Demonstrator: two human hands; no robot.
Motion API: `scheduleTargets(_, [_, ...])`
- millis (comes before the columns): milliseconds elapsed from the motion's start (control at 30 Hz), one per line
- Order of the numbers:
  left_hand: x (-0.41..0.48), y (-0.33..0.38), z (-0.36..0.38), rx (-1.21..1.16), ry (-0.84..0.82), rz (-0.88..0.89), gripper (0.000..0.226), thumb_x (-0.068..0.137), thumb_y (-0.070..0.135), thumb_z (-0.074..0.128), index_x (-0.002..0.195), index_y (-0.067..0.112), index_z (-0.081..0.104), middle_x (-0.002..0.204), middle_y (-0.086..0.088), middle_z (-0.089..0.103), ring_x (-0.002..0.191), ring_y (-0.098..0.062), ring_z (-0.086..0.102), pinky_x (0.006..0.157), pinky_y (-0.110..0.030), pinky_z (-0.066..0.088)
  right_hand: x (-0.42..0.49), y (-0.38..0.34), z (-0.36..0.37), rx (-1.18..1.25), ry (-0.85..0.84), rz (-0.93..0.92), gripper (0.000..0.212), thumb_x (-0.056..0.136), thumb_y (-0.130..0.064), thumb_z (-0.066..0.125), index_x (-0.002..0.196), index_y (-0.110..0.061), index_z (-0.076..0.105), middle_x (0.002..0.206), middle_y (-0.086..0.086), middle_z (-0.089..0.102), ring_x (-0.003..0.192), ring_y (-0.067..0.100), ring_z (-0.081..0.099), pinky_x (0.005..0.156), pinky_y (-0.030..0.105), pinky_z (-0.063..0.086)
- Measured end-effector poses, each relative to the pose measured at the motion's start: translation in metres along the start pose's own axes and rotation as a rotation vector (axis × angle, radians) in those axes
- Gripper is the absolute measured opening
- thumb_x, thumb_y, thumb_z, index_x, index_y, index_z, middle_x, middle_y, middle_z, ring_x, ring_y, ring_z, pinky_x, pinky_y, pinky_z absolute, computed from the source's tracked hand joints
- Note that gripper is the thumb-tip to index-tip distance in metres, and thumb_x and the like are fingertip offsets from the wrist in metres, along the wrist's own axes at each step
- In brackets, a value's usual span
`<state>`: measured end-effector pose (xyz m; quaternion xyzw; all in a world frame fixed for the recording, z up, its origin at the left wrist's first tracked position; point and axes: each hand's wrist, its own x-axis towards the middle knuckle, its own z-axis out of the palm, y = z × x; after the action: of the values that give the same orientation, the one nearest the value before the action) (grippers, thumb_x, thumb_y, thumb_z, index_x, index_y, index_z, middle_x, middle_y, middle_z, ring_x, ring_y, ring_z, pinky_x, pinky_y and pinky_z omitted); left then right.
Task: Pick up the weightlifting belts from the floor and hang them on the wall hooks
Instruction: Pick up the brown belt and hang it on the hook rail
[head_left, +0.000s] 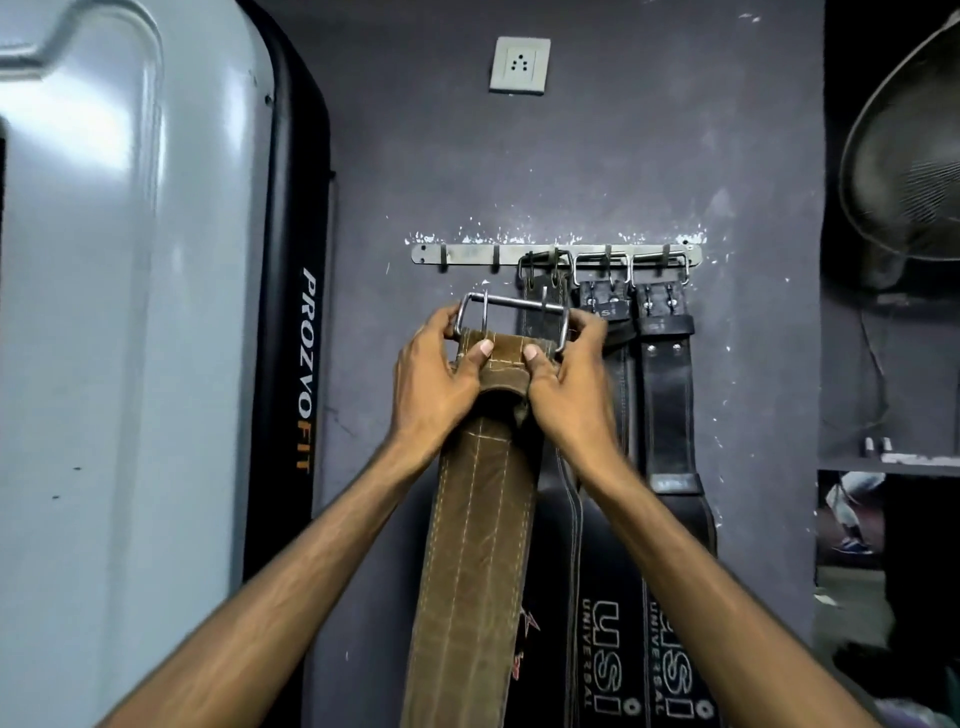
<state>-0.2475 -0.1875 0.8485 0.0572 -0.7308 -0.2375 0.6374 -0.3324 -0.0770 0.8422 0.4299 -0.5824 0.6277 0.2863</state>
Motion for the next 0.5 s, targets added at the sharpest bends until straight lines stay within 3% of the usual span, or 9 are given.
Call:
scheduleTargets(100, [0.034, -0.022, 0.021, 0.023, 0.031, 0.029, 0.059, 0.091, 0.032, 0.067, 0.145, 0.021, 0.048, 0.126, -0.001, 0.067, 0.099, -0.026, 0.069, 0.091, -0.041, 0.056, 0.036, 0.023, 0.019, -0.065, 0.046, -0.082, 0.057, 0.096, -0.024, 0.063, 0.144, -0.018, 0.035, 0.126, 0.01, 0.066, 0.104, 0.021, 0.067, 0.087, 0.042, 0.058])
scheduleTargets(200, [0.081, -0.042, 0.042, 0.121, 0.046, 0.04, 0.058, 0.092, 0.038, 0.065, 0.145, 0.023, 0.048, 0.126, -0.005, 0.067, 0.111, -0.023, 0.064, 0.096, -0.033, 0.05, 0.078, 0.037, 0.03, -0.067, 0.052, -0.116, 0.065, 0.097, -0.022, 0.064, 0.154, -0.014, 0.035, 0.144, 0.002, 0.055, 0.112, 0.006, 0.054, 0.091, 0.011, 0.049])
scheduleTargets(267, [0.112, -0.047, 0.053, 0.181, 0.06, 0.071, 0.058, 0.092, 0.038, 0.065, 0.145, 0.021, 0.048, 0.128, -0.007, 0.065, 0.118, -0.022, 0.06, 0.097, -0.03, 0.044, 0.108, 0.041, 0.035, -0.123, 0.059, -0.146, 0.064, 0.098, -0.021, 0.064, 0.154, -0.009, 0.037, 0.129, -0.002, 0.061, 0.093, 0.005, 0.055, 0.07, -0.007, 0.037])
scheduleTargets(333, [0.14, -0.05, 0.065, 0.207, 0.065, 0.088, 0.054, 0.092, 0.036, 0.065, 0.143, 0.021, 0.052, 0.119, -0.001, 0.068, 0.107, -0.017, 0.062, 0.095, -0.027, 0.044, 0.138, 0.047, 0.041, -0.181, 0.064, -0.186, 0.06, 0.098, -0.022, 0.065, 0.151, -0.006, 0.041, 0.105, 0.001, 0.067, 0.065, 0.0, 0.051, 0.052, -0.006, 0.032])
scheduleTargets(400, [0.165, -0.055, 0.078, 0.223, 0.08, 0.103, 0.047, 0.092, 0.033, 0.065, 0.137, 0.02, 0.058, 0.102, 0.004, 0.069, 0.087, -0.011, 0.06, 0.089, -0.025, 0.047, 0.166, 0.054, 0.046, -0.269, 0.053, -0.22, 0.05, 0.098, -0.026, 0.065, 0.142, -0.006, 0.051, 0.087, 0.0, 0.062, 0.061, -0.001, 0.052, 0.046, -0.002, 0.033])
scheduleTargets(500, [0.193, -0.078, 0.096, 0.268, 0.065, 0.115, 0.039, 0.091, 0.035, 0.064, 0.127, 0.018, 0.065, 0.101, -0.001, 0.072, 0.088, -0.017, 0.063, 0.085, -0.029, 0.051, 0.199, 0.07, 0.054, -0.445, 0.048, -0.261, 0.035, 0.095, -0.035, 0.067, 0.116, -0.007, 0.064, 0.083, 0.001, 0.065, 0.063, 0.01, 0.055, 0.049, 0.005, 0.032])
